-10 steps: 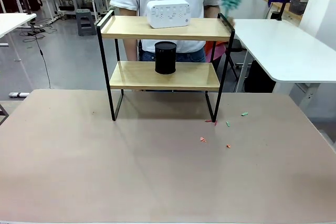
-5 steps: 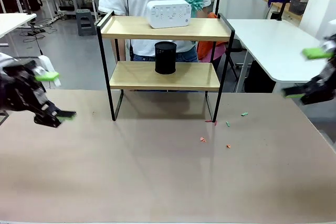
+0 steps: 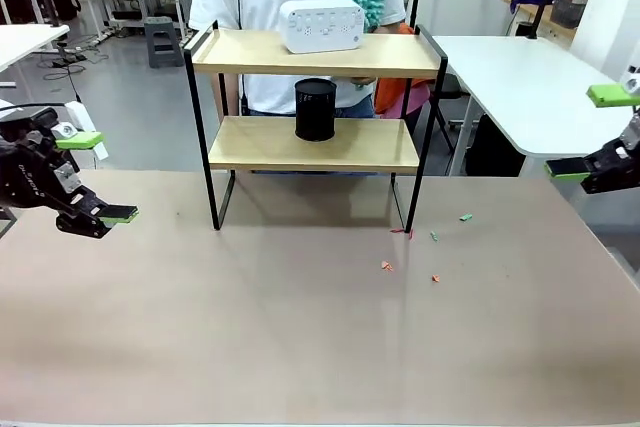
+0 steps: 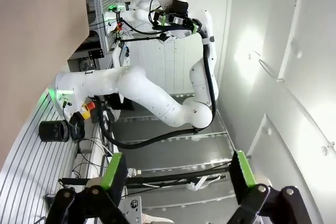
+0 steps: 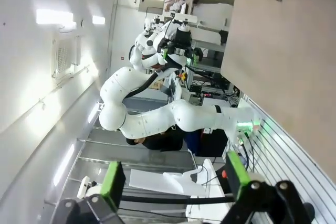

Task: Clean the shelf.
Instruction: Hand the Duster back to the human.

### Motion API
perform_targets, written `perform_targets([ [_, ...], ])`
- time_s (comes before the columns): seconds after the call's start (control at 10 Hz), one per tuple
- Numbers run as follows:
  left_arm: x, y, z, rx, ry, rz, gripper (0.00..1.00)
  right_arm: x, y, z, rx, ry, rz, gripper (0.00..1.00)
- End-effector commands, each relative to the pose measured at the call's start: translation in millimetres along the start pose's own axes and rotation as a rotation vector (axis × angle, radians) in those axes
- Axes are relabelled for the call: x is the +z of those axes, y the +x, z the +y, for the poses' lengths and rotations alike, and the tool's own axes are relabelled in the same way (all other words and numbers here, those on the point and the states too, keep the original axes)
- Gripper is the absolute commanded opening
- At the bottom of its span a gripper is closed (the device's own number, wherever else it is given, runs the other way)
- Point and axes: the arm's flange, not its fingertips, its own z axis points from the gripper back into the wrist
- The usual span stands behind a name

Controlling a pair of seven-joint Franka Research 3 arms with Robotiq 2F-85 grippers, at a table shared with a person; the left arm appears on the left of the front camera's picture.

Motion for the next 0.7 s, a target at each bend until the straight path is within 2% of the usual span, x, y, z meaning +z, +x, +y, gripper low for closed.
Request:
perform_targets([
  [0.0,-2.1,0.0,-3.7,-0.008,-0.020,-0.005,1.00,-0.8,-2.1,3.0,-0.002,0.001,0.008,1.00],
  [0.6,-2.1,0.0,-3.7,-0.008,-0.020,-0.005,1.00,-0.8,-2.1,3.0,-0.002,0.001,0.008,1.00],
])
